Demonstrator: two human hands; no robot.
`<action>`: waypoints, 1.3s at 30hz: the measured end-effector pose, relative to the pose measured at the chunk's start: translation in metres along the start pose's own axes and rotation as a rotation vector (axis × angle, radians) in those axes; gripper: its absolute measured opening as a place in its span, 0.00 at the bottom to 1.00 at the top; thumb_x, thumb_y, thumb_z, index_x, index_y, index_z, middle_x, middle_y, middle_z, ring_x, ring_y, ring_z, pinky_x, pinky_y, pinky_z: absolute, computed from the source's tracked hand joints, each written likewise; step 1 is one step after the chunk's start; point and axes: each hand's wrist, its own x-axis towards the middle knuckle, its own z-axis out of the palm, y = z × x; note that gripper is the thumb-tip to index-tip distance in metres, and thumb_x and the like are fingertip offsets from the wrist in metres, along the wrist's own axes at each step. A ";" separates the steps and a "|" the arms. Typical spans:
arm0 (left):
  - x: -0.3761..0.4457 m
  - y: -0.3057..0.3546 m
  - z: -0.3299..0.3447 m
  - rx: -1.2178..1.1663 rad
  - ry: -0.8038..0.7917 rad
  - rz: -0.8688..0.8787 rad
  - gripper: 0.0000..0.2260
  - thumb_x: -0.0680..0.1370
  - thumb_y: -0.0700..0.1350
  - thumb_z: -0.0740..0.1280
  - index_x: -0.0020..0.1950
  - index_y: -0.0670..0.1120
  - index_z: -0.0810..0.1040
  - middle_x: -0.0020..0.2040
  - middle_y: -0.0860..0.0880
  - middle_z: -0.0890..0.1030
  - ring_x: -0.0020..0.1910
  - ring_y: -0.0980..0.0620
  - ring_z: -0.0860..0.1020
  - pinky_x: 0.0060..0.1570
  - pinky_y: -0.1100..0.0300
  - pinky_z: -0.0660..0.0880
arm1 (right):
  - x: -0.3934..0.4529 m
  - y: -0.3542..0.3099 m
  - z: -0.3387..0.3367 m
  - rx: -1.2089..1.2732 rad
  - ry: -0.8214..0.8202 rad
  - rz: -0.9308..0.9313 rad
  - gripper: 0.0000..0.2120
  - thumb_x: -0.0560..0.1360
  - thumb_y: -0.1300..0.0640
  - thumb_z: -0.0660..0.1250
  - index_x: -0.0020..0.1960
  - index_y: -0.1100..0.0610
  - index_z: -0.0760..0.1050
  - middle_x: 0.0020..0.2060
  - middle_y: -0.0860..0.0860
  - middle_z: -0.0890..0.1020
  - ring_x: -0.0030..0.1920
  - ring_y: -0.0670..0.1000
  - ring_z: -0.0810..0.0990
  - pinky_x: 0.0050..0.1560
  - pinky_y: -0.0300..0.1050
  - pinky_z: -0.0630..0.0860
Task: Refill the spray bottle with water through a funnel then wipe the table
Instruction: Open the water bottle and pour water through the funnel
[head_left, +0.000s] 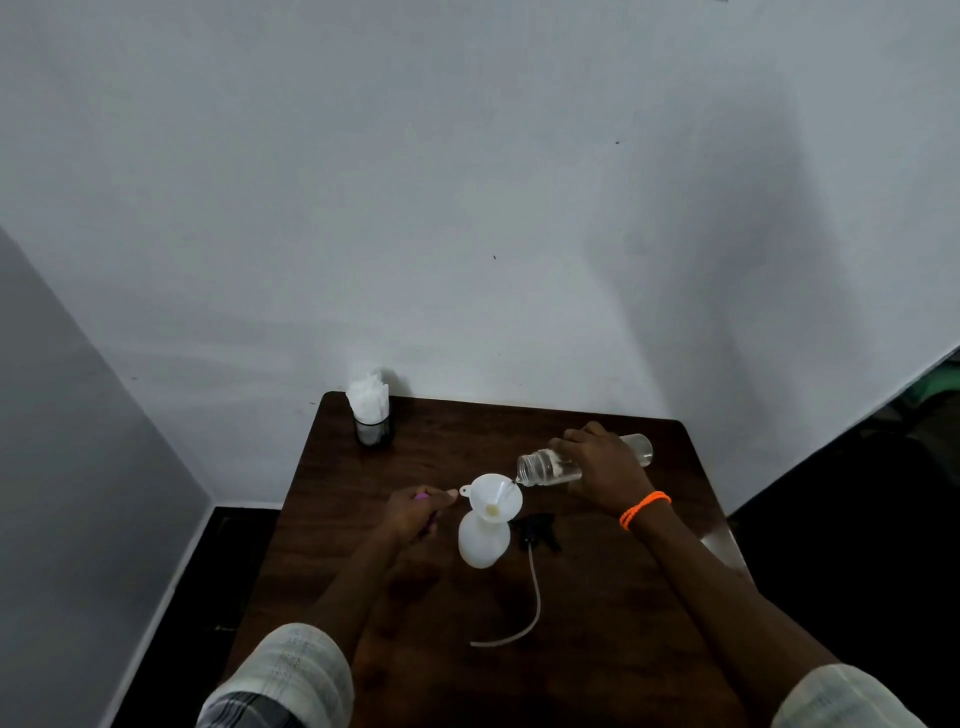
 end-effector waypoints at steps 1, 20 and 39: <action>-0.001 -0.001 0.000 -0.001 -0.001 0.006 0.14 0.73 0.47 0.77 0.47 0.36 0.82 0.30 0.44 0.76 0.24 0.50 0.70 0.23 0.63 0.65 | 0.000 0.000 0.000 -0.003 0.003 0.000 0.29 0.63 0.54 0.75 0.64 0.49 0.78 0.52 0.46 0.81 0.53 0.55 0.76 0.46 0.50 0.75; -0.002 -0.003 0.000 -0.010 0.000 0.018 0.13 0.73 0.47 0.77 0.46 0.37 0.82 0.29 0.45 0.75 0.22 0.51 0.69 0.23 0.64 0.63 | -0.002 0.001 0.005 -0.014 0.023 0.003 0.28 0.63 0.52 0.77 0.63 0.50 0.79 0.50 0.46 0.82 0.49 0.54 0.76 0.43 0.49 0.75; -0.007 -0.001 0.000 -0.031 0.010 0.001 0.13 0.73 0.47 0.77 0.46 0.37 0.82 0.31 0.44 0.76 0.24 0.51 0.70 0.26 0.62 0.66 | -0.005 0.002 0.002 -0.020 0.063 -0.011 0.28 0.61 0.53 0.78 0.61 0.51 0.81 0.49 0.47 0.82 0.48 0.55 0.77 0.41 0.50 0.76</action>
